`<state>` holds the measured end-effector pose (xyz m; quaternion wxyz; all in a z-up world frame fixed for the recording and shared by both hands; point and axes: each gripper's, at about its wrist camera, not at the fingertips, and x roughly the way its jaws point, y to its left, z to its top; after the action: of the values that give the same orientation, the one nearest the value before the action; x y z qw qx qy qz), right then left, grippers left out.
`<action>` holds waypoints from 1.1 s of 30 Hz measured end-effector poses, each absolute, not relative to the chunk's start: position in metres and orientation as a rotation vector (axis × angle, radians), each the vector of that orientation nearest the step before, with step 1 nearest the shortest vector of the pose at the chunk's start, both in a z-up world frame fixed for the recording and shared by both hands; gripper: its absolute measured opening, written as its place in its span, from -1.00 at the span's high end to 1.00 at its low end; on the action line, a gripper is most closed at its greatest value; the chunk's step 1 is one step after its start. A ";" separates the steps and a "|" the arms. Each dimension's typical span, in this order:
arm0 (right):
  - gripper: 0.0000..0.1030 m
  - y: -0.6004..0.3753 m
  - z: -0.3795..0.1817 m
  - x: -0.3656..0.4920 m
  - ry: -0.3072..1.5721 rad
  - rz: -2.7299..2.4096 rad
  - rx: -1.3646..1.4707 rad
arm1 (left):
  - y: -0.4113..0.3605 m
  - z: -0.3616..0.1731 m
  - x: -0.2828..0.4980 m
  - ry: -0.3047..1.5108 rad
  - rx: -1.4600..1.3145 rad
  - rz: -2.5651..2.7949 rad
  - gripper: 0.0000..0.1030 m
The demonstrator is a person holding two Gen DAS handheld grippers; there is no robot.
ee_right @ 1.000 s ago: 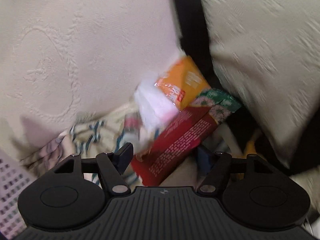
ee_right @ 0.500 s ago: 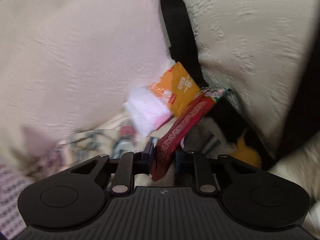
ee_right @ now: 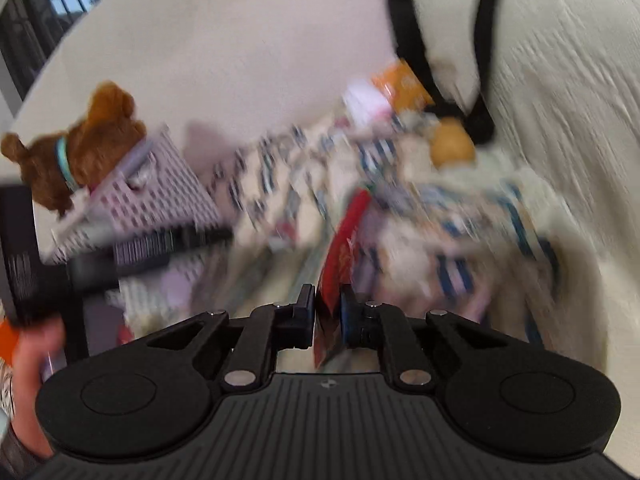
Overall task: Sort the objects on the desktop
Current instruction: 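Grasp the pink-capped bottle with the left gripper while the right gripper holds the red bar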
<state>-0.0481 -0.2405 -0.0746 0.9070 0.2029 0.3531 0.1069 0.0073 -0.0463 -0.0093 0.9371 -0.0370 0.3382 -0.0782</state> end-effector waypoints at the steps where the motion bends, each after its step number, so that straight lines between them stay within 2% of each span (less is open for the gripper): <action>1: 0.70 -0.245 -0.076 -0.048 0.732 0.216 0.436 | -0.049 -0.007 0.012 0.688 -0.082 -0.162 -1.00; 6: 0.63 -0.254 -0.078 -0.056 0.735 0.219 0.444 | -0.057 -0.001 0.035 0.729 -0.193 -0.111 -1.00; 9: 0.62 -0.259 -0.081 -0.059 0.743 0.232 0.469 | -0.092 -0.008 0.045 0.772 -0.003 -0.125 -1.00; 13: 0.62 -0.261 -0.080 -0.060 0.749 0.236 0.477 | -0.134 -0.026 0.043 0.736 0.216 -0.050 -0.98; 15: 0.61 -0.259 -0.079 -0.062 0.741 0.238 0.454 | -0.141 -0.036 0.055 0.774 0.243 -0.043 -0.83; 19: 0.60 -0.262 -0.080 -0.063 0.739 0.248 0.453 | -0.133 -0.052 0.083 0.896 0.169 -0.077 -0.29; 20: 0.60 -0.263 -0.081 -0.063 0.741 0.250 0.460 | -0.129 -0.053 0.087 0.905 0.156 -0.066 -0.25; 22: 0.61 -0.266 -0.081 -0.062 0.745 0.256 0.472 | -0.122 -0.051 0.092 0.903 0.123 -0.067 -0.46; 24: 0.60 -0.266 -0.081 -0.061 0.747 0.255 0.478 | -0.117 -0.053 0.096 0.912 0.103 -0.061 -0.54; 26: 0.60 -0.267 -0.082 -0.059 0.748 0.257 0.470 | -0.114 -0.052 0.100 0.918 0.078 -0.072 -0.47; 30: 0.59 -0.264 -0.082 -0.059 0.745 0.250 0.464 | -0.126 -0.044 0.092 0.887 0.116 -0.050 0.02; 31: 0.59 -0.264 -0.082 -0.059 0.746 0.249 0.468 | -0.131 -0.046 0.090 0.890 0.138 -0.042 0.26; 32: 0.59 -0.264 -0.083 -0.058 0.747 0.247 0.472 | -0.133 -0.048 0.089 0.886 0.165 -0.025 0.34; 33: 0.58 -0.263 -0.082 -0.058 0.748 0.245 0.474 | -0.136 -0.049 0.087 0.875 0.203 -0.008 0.50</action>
<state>-0.0583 -0.2632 -0.0825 0.8963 0.2287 0.3609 0.1185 0.0867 -0.1358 -0.0493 0.9008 0.0981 0.4231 -0.0039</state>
